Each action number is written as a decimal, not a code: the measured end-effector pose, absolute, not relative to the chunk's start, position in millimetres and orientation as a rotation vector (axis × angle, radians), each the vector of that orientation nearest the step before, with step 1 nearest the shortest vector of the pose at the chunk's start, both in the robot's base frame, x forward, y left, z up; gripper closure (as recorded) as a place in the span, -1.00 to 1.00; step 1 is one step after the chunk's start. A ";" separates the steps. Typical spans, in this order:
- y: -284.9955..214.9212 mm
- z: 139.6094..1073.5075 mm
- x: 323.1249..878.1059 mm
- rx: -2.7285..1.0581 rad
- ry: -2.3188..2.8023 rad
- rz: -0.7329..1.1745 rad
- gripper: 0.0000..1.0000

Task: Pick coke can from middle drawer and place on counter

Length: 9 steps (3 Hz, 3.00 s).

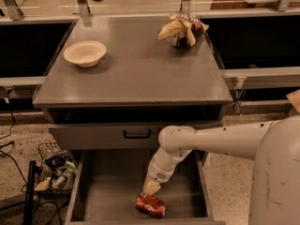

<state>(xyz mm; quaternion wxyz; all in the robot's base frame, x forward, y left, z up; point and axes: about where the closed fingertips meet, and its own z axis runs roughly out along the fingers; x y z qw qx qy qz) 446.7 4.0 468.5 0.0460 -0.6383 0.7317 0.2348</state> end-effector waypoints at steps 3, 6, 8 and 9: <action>4.1 468.5 446.6 -1.949 2.234 0.717 -0.92; 3.6 467.8 446.1 -1.938 2.244 0.718 -1.00; 3.7 468.0 451.1 -1.720 2.339 0.628 -1.00; -1.1 462.6 448.1 -1.693 2.371 0.618 -1.00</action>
Offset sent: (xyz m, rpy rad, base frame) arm 0.0000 0.0000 0.0000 0.0000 0.0000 0.0000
